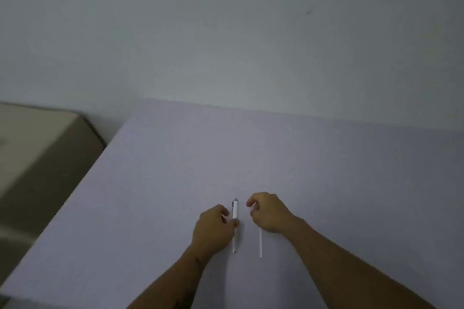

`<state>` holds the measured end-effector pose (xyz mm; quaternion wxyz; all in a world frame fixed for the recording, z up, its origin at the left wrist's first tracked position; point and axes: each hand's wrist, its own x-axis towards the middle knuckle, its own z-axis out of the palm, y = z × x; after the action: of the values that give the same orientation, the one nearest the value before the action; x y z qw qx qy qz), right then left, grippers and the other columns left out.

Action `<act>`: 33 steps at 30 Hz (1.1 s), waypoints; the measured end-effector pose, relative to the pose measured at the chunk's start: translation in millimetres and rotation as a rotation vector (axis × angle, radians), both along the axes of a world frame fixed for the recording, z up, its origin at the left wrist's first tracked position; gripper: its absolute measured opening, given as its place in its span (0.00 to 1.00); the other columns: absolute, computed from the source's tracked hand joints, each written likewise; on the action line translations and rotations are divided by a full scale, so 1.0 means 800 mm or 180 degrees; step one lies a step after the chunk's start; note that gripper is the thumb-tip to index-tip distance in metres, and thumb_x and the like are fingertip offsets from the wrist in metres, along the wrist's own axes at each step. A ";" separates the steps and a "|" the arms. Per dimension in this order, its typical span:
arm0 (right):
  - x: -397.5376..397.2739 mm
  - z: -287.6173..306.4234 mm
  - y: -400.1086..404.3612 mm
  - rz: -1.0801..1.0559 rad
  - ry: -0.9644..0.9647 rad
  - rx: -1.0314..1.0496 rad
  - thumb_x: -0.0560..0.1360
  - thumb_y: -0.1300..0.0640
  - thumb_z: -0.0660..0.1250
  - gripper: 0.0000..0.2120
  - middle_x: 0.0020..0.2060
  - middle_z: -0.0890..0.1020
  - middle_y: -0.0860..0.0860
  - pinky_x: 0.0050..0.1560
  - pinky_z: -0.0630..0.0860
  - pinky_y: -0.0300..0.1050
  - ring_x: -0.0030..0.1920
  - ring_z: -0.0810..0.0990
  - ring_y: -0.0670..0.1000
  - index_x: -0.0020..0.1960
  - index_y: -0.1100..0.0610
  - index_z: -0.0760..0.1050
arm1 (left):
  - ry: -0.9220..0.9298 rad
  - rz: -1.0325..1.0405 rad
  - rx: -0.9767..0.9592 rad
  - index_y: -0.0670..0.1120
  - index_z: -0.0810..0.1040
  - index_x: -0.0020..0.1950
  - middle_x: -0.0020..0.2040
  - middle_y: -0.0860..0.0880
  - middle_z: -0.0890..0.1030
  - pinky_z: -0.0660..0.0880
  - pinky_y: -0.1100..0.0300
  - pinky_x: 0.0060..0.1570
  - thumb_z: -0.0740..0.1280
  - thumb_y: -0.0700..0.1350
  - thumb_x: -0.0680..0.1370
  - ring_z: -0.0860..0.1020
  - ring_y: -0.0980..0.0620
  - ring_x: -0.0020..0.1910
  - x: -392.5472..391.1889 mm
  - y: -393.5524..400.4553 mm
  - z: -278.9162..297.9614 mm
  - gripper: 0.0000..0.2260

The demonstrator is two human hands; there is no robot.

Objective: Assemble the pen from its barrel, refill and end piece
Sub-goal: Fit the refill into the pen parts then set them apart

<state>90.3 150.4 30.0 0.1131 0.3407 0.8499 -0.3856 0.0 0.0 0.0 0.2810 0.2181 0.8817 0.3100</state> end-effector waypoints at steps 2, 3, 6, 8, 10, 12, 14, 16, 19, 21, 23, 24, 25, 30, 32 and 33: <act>-0.004 -0.008 0.008 -0.0019 -0.0096 0.0058 0.74 0.59 0.64 0.16 0.55 0.82 0.53 0.54 0.80 0.46 0.52 0.81 0.52 0.61 0.53 0.79 | 0.0300 -0.0194 -0.0433 0.52 0.74 0.49 0.40 0.54 0.78 0.74 0.59 0.36 0.69 0.64 0.68 0.77 0.54 0.38 0.003 0.011 -0.008 0.19; -0.004 -0.013 0.010 -0.0003 -0.0147 0.0072 0.74 0.59 0.63 0.17 0.55 0.82 0.53 0.54 0.79 0.46 0.52 0.81 0.53 0.61 0.52 0.79 | 0.0400 -0.0291 -0.0590 0.53 0.72 0.48 0.40 0.54 0.78 0.73 0.58 0.36 0.68 0.66 0.67 0.77 0.54 0.39 0.005 0.014 -0.012 0.20; -0.006 -0.024 0.016 0.0027 -0.0202 0.0116 0.73 0.60 0.62 0.17 0.57 0.82 0.53 0.54 0.79 0.44 0.54 0.81 0.53 0.60 0.52 0.80 | 0.0411 -0.0404 -0.0783 0.51 0.72 0.47 0.42 0.52 0.78 0.75 0.56 0.37 0.67 0.66 0.67 0.78 0.51 0.40 0.015 0.024 -0.021 0.21; -0.011 -0.030 0.019 0.0043 -0.0173 0.0135 0.74 0.60 0.61 0.17 0.58 0.82 0.53 0.56 0.78 0.44 0.55 0.81 0.54 0.59 0.53 0.81 | 0.0407 -0.0382 -0.0850 0.50 0.72 0.47 0.43 0.50 0.78 0.78 0.54 0.40 0.66 0.58 0.70 0.78 0.50 0.40 0.017 0.026 -0.023 0.14; -0.016 -0.036 0.023 -0.0004 -0.0114 0.0137 0.74 0.61 0.61 0.16 0.57 0.83 0.54 0.56 0.78 0.43 0.56 0.82 0.55 0.58 0.54 0.82 | 0.0421 -0.0272 -0.0782 0.50 0.70 0.44 0.42 0.50 0.76 0.74 0.57 0.36 0.63 0.52 0.72 0.75 0.52 0.36 0.017 0.024 -0.029 0.07; -0.025 -0.040 0.025 -0.0079 -0.0071 0.0129 0.74 0.60 0.63 0.14 0.52 0.85 0.56 0.52 0.79 0.42 0.52 0.83 0.56 0.55 0.56 0.83 | 0.0389 -0.0179 -0.0703 0.49 0.70 0.42 0.41 0.50 0.76 0.71 0.57 0.33 0.61 0.50 0.73 0.74 0.51 0.35 0.016 0.024 -0.032 0.05; -0.034 -0.041 0.021 -0.0283 0.0013 -0.0041 0.74 0.58 0.65 0.10 0.43 0.86 0.56 0.45 0.81 0.44 0.44 0.84 0.56 0.47 0.59 0.85 | 0.0280 -0.0062 -0.0493 0.48 0.73 0.41 0.40 0.50 0.78 0.73 0.57 0.34 0.62 0.50 0.74 0.77 0.49 0.37 0.014 0.021 -0.032 0.07; -0.046 -0.041 0.020 -0.0686 0.0160 -0.0442 0.72 0.55 0.67 0.09 0.33 0.85 0.53 0.34 0.77 0.42 0.33 0.81 0.53 0.38 0.58 0.83 | 0.0225 -0.0024 -0.0331 0.48 0.73 0.39 0.37 0.50 0.79 0.74 0.56 0.35 0.63 0.51 0.74 0.77 0.50 0.35 0.012 0.023 -0.029 0.08; -0.061 -0.038 0.022 -0.1062 0.0337 -0.0925 0.71 0.55 0.71 0.07 0.31 0.85 0.52 0.34 0.79 0.42 0.31 0.81 0.48 0.35 0.55 0.82 | 0.0295 -0.0203 -0.0142 0.46 0.74 0.39 0.35 0.51 0.78 0.74 0.57 0.35 0.64 0.49 0.75 0.75 0.53 0.32 0.005 0.021 -0.024 0.08; -0.066 -0.035 0.025 -0.1131 0.0330 -0.1174 0.72 0.57 0.71 0.06 0.35 0.86 0.55 0.38 0.81 0.43 0.33 0.83 0.49 0.37 0.57 0.83 | 0.0316 -0.0310 -0.0053 0.47 0.74 0.39 0.33 0.53 0.77 0.72 0.59 0.33 0.65 0.49 0.76 0.73 0.54 0.31 -0.003 0.018 -0.018 0.08; -0.072 -0.034 0.030 -0.1354 0.0398 -0.1326 0.74 0.59 0.70 0.06 0.38 0.86 0.60 0.37 0.80 0.44 0.34 0.83 0.51 0.40 0.59 0.83 | 0.0248 -0.0388 -0.0077 0.49 0.74 0.38 0.33 0.54 0.77 0.70 0.60 0.32 0.66 0.48 0.76 0.73 0.54 0.31 -0.013 0.013 -0.013 0.08; -0.074 -0.033 0.034 -0.1554 0.0465 -0.1411 0.75 0.61 0.69 0.06 0.38 0.86 0.61 0.36 0.79 0.45 0.34 0.82 0.52 0.40 0.60 0.82 | 0.0213 -0.0446 -0.0161 0.49 0.74 0.38 0.33 0.54 0.77 0.69 0.60 0.32 0.66 0.48 0.76 0.74 0.54 0.32 -0.017 0.010 -0.011 0.07; -0.076 -0.032 0.040 -0.1715 0.0500 -0.1483 0.75 0.62 0.68 0.06 0.37 0.85 0.62 0.35 0.79 0.45 0.33 0.81 0.53 0.41 0.61 0.82 | 0.0189 -0.0477 -0.0249 0.49 0.74 0.38 0.34 0.53 0.77 0.69 0.60 0.32 0.66 0.47 0.76 0.74 0.53 0.32 -0.021 0.005 -0.010 0.07; -0.081 -0.030 0.048 -0.1156 -0.0131 -0.1438 0.73 0.65 0.66 0.06 0.33 0.82 0.58 0.34 0.78 0.43 0.29 0.80 0.50 0.46 0.66 0.81 | 0.0147 -0.0255 -0.0390 0.51 0.73 0.38 0.34 0.54 0.77 0.67 0.63 0.31 0.65 0.47 0.76 0.74 0.56 0.32 -0.020 -0.016 -0.013 0.07; -0.082 -0.033 0.041 -0.0672 -0.0358 -0.0980 0.72 0.65 0.66 0.04 0.36 0.82 0.57 0.37 0.81 0.45 0.33 0.82 0.54 0.45 0.61 0.80 | 0.0119 -0.0171 -0.0362 0.49 0.74 0.39 0.35 0.53 0.78 0.68 0.63 0.31 0.64 0.47 0.76 0.74 0.55 0.33 -0.017 -0.017 -0.014 0.06; -0.082 -0.036 0.037 -0.0491 -0.0384 -0.0703 0.72 0.64 0.67 0.03 0.37 0.82 0.57 0.42 0.83 0.48 0.37 0.83 0.57 0.44 0.60 0.78 | 0.0100 -0.0139 -0.0351 0.48 0.75 0.41 0.36 0.52 0.79 0.68 0.63 0.31 0.64 0.47 0.76 0.75 0.54 0.34 -0.016 -0.018 -0.014 0.05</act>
<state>24.7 179.7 1.5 0.1709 0.4130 0.7653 -0.4632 -12.6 -14.2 -11.1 0.2854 0.2264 0.8968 0.2513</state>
